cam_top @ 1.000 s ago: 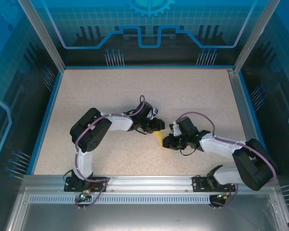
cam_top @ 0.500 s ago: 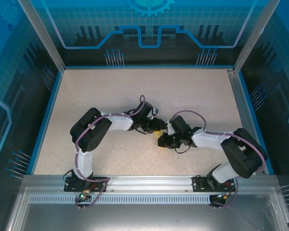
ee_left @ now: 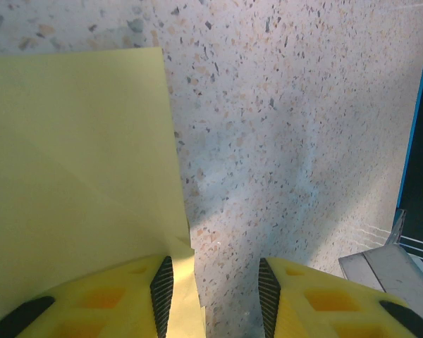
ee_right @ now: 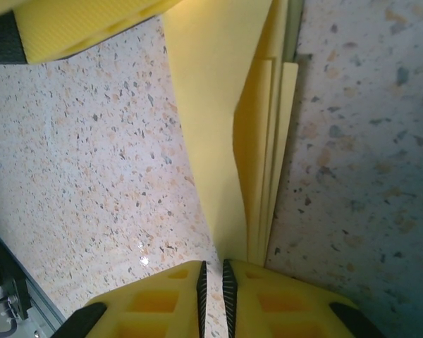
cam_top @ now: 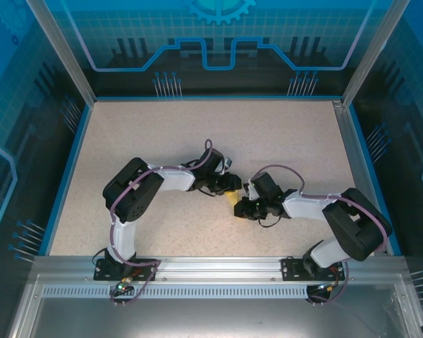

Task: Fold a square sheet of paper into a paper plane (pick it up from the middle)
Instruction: Fold the wing for the fifth time at the center of the table.

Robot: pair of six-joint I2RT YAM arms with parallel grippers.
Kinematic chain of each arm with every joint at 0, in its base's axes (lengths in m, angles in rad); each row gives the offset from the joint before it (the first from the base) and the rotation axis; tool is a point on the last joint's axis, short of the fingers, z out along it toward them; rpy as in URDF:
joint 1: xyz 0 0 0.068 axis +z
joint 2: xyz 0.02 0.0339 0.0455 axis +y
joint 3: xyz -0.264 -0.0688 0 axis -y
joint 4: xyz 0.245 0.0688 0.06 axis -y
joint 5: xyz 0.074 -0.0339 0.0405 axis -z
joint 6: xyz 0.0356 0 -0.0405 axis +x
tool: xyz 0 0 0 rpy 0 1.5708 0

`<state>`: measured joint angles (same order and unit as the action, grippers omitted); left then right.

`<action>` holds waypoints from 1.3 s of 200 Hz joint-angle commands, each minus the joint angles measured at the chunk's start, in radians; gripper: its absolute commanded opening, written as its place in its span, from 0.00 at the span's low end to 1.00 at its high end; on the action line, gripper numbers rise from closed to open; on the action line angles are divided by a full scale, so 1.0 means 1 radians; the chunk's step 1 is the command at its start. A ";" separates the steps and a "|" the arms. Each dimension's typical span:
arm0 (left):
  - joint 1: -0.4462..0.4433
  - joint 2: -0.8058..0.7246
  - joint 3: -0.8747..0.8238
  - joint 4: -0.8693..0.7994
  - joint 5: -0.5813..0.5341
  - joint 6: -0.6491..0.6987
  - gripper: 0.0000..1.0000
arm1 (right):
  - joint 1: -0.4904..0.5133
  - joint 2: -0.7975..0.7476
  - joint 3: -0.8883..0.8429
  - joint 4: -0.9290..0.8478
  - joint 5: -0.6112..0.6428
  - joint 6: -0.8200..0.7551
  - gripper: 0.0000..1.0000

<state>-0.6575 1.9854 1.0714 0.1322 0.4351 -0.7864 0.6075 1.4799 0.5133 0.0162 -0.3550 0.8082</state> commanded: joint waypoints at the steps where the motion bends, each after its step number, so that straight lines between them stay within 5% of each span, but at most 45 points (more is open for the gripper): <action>1: -0.004 0.061 -0.002 -0.095 -0.019 -0.002 0.41 | -0.007 -0.033 -0.045 -0.108 -0.013 0.001 0.18; 59: -0.005 0.067 0.004 -0.101 -0.018 -0.006 0.41 | -0.008 -0.011 -0.081 -0.126 -0.051 -0.033 0.16; 122: -0.005 0.062 -0.006 -0.091 -0.016 -0.025 0.42 | -0.039 -0.184 -0.031 -0.095 -0.023 -0.014 0.17; 199: -0.004 0.063 -0.004 -0.074 -0.007 -0.054 0.42 | 0.002 0.034 0.031 0.215 0.052 0.094 0.17; 260: -0.002 0.022 0.005 -0.078 -0.008 -0.041 0.43 | -0.039 0.066 -0.008 0.085 0.067 -0.004 0.14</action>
<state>-0.6575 1.9926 1.0805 0.1322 0.4423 -0.8360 0.5945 1.5379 0.5301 0.1703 -0.2955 0.8658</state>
